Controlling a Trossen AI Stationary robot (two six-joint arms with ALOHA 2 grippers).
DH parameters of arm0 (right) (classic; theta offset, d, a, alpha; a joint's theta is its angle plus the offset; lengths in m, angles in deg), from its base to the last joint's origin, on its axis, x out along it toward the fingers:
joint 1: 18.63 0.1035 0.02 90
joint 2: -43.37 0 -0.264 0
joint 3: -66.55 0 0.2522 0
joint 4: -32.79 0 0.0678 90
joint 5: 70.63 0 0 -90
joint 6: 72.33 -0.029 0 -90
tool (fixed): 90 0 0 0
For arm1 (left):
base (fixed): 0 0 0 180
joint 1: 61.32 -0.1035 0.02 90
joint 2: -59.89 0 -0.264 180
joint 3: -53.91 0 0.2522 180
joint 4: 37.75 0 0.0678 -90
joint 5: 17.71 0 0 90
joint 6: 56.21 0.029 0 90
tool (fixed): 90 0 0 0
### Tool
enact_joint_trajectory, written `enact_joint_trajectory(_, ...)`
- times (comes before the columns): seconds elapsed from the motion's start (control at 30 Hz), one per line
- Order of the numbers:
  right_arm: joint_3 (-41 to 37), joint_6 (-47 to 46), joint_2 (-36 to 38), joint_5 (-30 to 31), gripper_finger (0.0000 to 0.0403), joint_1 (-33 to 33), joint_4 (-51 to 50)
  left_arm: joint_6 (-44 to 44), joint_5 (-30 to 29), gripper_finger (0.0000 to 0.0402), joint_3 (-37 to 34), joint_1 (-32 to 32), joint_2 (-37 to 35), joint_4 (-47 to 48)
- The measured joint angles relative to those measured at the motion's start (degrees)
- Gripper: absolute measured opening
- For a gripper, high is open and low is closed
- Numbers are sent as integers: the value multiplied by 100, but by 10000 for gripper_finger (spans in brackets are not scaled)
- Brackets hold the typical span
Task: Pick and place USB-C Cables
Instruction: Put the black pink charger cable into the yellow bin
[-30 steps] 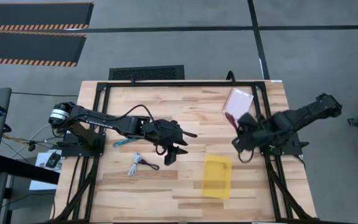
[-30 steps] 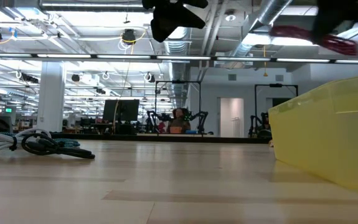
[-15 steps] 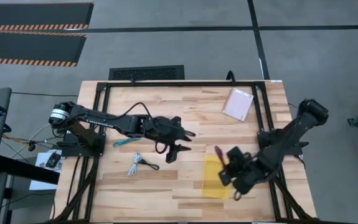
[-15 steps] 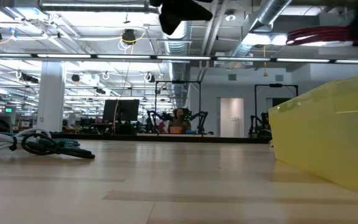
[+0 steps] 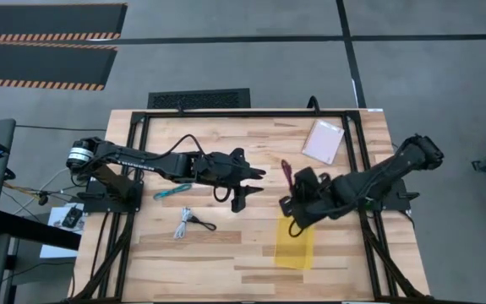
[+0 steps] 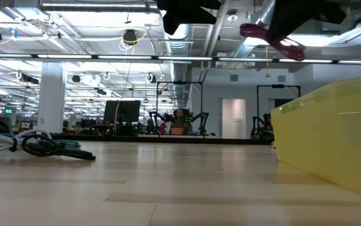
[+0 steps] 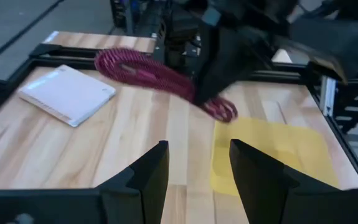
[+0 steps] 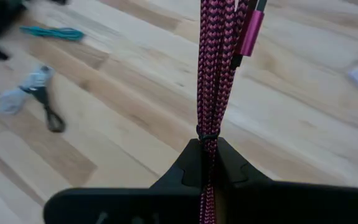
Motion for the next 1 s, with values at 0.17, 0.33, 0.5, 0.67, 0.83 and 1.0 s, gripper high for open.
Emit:
enact_joint_trajectory(0.17,95,-133,284,-515,22,42,-876,-12,-53,157,0,-11,0,-9)
enact_joint_trajectory(0.33,93,-910,276,-1065,17,658,-1620,-18,-80,157,0,-11,0,171)
enact_joint_trajectory(0.5,93,-937,-58,-1547,25,1390,-1444,-9,-93,157,0,-11,0,159)
enact_joint_trajectory(0.67,92,925,-389,-1735,21,1835,-1099,-26,149,157,0,-11,0,151)
enact_joint_trajectory(0.83,91,3892,-611,-1864,25,1854,-1038,-290,368,157,0,-9,0,151)
enact_joint_trajectory(1.0,91,7208,-839,-1881,35,1628,-1082,-802,400,157,0,20,0,147)
